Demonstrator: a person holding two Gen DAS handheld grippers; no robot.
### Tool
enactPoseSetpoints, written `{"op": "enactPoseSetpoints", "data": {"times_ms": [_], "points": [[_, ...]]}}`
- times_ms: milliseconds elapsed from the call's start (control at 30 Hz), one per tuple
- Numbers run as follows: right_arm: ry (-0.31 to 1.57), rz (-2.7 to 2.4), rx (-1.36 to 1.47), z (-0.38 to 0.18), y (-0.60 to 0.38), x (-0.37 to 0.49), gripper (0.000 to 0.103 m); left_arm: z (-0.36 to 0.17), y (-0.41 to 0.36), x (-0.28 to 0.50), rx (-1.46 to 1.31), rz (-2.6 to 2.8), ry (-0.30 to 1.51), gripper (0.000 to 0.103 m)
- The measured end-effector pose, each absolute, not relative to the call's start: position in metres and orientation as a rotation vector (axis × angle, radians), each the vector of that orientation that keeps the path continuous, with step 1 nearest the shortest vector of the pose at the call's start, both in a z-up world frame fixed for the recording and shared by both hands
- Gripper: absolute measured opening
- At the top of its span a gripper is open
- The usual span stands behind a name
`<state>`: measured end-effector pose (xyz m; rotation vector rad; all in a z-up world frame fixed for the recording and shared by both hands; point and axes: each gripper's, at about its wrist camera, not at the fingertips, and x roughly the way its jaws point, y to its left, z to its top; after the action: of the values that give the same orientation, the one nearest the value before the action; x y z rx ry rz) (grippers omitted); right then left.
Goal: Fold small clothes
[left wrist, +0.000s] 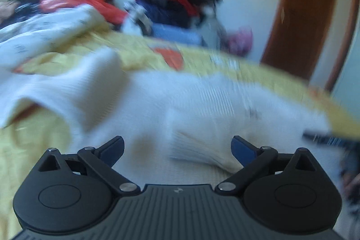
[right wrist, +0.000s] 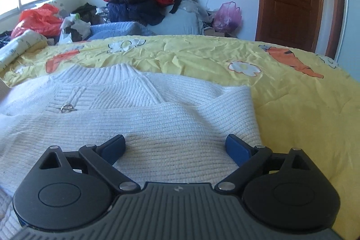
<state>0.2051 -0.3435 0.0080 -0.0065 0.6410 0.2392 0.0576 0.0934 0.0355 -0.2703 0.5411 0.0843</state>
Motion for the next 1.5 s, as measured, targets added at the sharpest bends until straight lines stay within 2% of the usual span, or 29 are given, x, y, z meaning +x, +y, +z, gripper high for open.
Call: {"op": "enactPoseSetpoints", "data": {"times_ms": [133,333,533,567,600,633,667,733,833,933,1033,1067,1267,1400,1500], "points": [[0.643,0.244,-0.01,0.01,-0.343,0.206,0.097,0.048,0.169,0.025,-0.446,0.256,0.447,0.102],[0.638,0.246,-0.013,0.01,-0.342,0.204,0.098,0.029,0.316,-0.007,-0.876,0.659,0.365,0.101],[0.639,0.248,-0.009,0.01,-0.342,0.204,0.099,0.008,0.39,-0.007,-1.091,0.669,0.324,0.099],[0.639,0.249,-0.008,0.01,-0.342,0.204,0.099,0.01,0.395,-0.005,-1.085,0.679,0.317,0.09],[0.638,0.249,-0.008,0.01,-0.342,0.204,0.099,0.01,0.398,-0.002,-1.079,0.677,0.313,0.073],[0.638,0.249,-0.007,0.01,-0.342,0.204,0.099,0.01,0.402,0.003,-1.077,0.663,0.318,0.063],[0.638,0.249,-0.007,0.01,-0.342,0.204,0.099,0.008,0.405,0.01,-1.072,0.651,0.341,0.047],[0.638,0.249,-0.008,0.01,-0.342,0.204,0.099,0.003,0.411,0.022,-1.026,0.666,0.407,0.037],[0.637,0.249,-0.006,0.01,-0.342,0.204,0.099,0.008,0.403,0.033,-0.917,0.696,0.433,0.036],[0.637,0.249,-0.003,0.011,-0.342,0.204,0.099,0.019,0.388,0.036,-0.819,0.729,0.423,0.018],[0.637,0.251,0.0,0.011,-0.342,0.204,0.099,0.043,0.353,0.04,-0.672,0.726,0.377,0.013],[0.637,0.253,0.002,0.011,-0.342,0.204,0.099,0.052,0.338,0.042,-0.618,0.701,0.357,0.008],[0.636,0.258,0.012,0.011,-0.343,0.204,0.1,0.085,0.214,0.061,-0.425,0.396,0.308,0.008],[0.635,0.259,0.015,0.011,-0.344,0.204,0.1,0.06,0.129,0.081,-0.302,0.204,0.426,0.008],[0.635,0.263,0.028,0.011,-0.345,0.204,0.1,0.026,0.092,0.091,-0.242,0.09,0.597,0.009]]}}
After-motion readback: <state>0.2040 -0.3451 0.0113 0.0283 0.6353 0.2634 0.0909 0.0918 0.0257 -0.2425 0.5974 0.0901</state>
